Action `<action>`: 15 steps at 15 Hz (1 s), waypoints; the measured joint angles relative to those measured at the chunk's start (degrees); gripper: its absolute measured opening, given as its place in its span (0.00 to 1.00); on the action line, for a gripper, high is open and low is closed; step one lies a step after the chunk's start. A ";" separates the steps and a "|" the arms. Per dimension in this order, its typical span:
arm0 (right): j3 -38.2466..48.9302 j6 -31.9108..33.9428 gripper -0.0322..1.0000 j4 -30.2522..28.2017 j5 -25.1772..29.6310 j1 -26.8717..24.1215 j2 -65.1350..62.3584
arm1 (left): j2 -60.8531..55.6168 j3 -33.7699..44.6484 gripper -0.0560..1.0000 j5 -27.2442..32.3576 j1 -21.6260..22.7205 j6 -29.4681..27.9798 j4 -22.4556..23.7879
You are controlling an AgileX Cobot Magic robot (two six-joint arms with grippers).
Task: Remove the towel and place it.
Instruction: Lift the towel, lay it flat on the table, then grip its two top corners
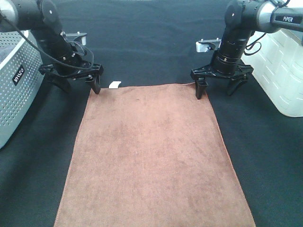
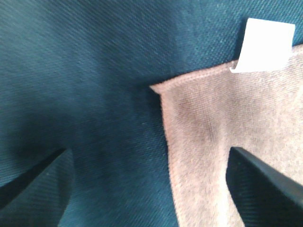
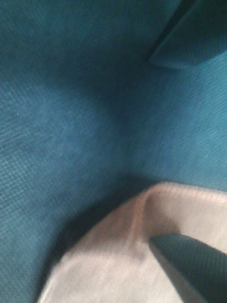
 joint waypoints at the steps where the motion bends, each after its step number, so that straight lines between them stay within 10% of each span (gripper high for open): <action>1: -0.23 -0.23 0.87 0.69 -0.23 0.00 0.29 | 0.92 0.00 0.82 0.00 0.00 0.00 -0.80; 15: -0.63 -0.40 0.87 4.07 -2.64 0.00 0.63 | 2.12 -0.80 0.82 0.46 0.17 0.06 -2.64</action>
